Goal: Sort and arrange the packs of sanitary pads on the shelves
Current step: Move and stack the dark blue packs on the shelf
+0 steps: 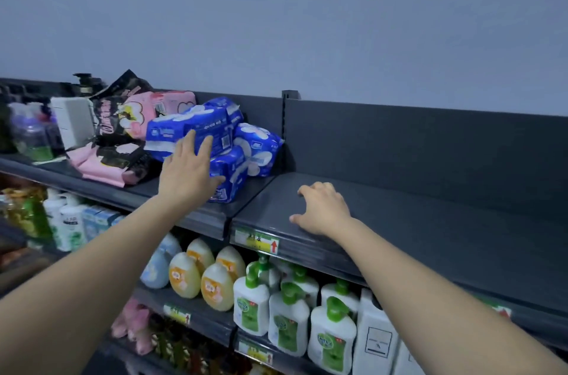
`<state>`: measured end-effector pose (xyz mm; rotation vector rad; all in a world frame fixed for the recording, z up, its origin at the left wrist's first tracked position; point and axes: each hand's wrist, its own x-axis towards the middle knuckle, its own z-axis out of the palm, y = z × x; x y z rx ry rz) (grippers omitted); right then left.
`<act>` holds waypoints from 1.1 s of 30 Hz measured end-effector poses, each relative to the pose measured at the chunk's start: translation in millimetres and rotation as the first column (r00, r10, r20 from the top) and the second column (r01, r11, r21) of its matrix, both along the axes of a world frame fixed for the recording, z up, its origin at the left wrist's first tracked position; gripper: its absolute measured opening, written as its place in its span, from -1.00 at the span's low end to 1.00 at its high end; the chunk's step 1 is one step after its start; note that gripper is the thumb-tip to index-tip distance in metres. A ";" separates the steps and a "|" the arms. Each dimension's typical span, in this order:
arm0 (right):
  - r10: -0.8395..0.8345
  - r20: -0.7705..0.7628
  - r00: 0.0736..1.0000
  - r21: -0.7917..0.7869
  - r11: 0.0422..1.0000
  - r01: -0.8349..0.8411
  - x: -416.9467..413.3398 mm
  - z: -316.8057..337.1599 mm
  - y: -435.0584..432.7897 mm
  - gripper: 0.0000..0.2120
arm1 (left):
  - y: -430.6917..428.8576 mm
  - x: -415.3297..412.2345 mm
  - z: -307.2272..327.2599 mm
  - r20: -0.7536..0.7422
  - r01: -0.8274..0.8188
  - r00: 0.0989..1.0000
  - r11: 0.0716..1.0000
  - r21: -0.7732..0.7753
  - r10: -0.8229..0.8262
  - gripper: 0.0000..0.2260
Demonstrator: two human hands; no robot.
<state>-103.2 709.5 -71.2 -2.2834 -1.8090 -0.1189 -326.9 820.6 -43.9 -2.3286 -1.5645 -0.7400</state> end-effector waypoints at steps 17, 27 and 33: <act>0.174 -0.695 0.697 0.116 0.985 -0.131 -44.6 2.5 164.1 -0.42 | 115.9 -42.3 44.5 0.768 0.060 0.627 0.974 -0.218 0.133 -0.21; 0.058 -0.998 0.030 0.058 0.998 0.010 -65.8 -3.3 213.1 -0.20 | 117.2 -72.4 41.0 0.903 0.565 0.387 0.727 -0.391 0.185 -0.43; 0.185 -0.965 0.184 0.205 0.974 0.100 -64.2 11.8 200.5 -0.58 | 127.5 -80.4 32.2 0.964 0.644 0.155 0.718 -0.266 0.218 -0.66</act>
